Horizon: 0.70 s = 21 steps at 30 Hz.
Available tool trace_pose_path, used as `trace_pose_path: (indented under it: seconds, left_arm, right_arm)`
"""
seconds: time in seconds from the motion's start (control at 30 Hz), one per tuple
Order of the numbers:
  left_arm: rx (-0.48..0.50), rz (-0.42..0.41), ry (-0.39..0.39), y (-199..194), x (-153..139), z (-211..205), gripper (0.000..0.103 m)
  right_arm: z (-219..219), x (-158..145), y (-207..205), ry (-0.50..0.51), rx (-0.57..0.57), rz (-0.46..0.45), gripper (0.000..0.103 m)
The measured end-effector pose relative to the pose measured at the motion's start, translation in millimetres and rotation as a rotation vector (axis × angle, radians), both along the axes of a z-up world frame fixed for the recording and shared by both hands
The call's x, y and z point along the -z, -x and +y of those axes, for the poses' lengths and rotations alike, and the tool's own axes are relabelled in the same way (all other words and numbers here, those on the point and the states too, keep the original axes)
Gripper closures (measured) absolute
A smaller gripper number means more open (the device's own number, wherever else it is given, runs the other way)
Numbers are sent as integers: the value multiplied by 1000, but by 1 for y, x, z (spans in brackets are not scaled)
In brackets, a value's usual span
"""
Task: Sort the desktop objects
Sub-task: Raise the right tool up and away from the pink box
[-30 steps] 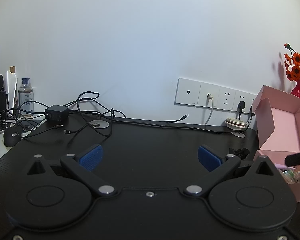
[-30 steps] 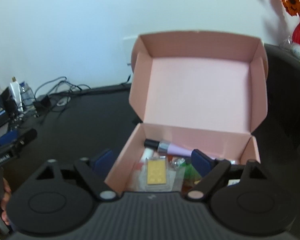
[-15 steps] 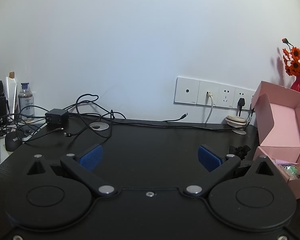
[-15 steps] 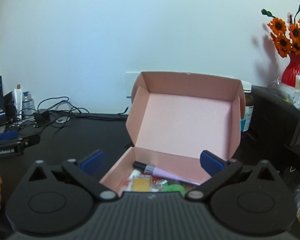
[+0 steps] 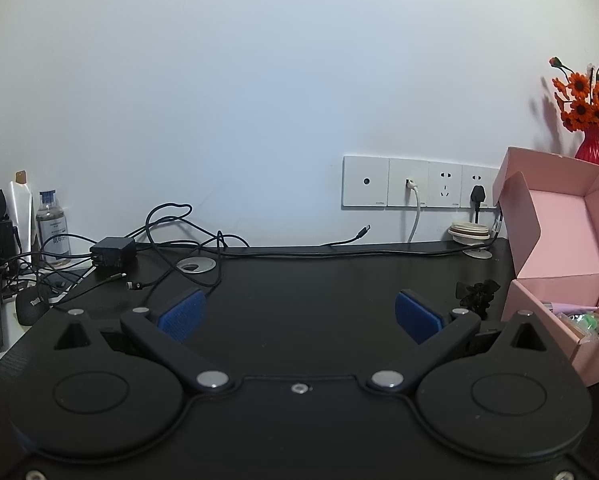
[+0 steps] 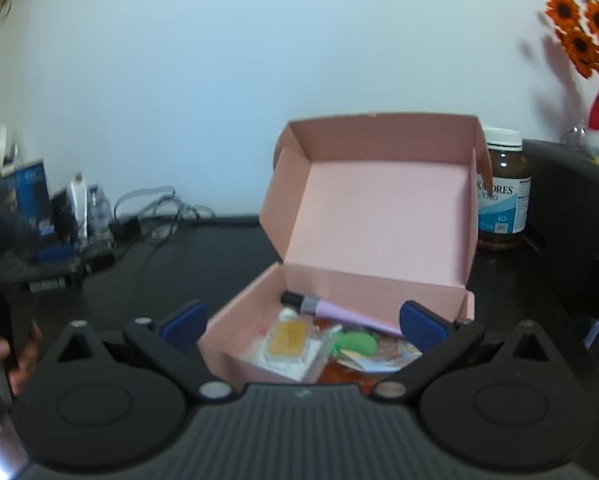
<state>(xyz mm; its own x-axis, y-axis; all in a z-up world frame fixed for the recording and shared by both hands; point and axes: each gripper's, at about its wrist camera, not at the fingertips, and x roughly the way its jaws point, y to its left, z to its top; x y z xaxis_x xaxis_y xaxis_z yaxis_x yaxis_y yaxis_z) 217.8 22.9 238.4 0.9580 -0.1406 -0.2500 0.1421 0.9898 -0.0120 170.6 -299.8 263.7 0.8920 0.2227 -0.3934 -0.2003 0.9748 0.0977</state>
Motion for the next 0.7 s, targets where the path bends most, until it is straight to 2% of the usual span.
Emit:
trace_pose_path:
  seconds: [0.1, 0.23, 0.5, 0.7]
  left_arm:
    - [-9, 3, -9, 0, 0, -1, 0]
    - [-14, 8, -24, -2, 0, -4, 0]
    - [-20, 43, -20, -8, 0, -2, 0]
    - [-28, 47, -27, -7, 1, -3, 0]
  right_arm:
    - [-2, 4, 1, 29, 18, -48, 1]
    - [-7, 10, -1, -9, 46, -99, 1]
    - [-15, 21, -4, -74, 54, -97, 1]
    - [-18, 24, 0, -94, 107, -135, 1]
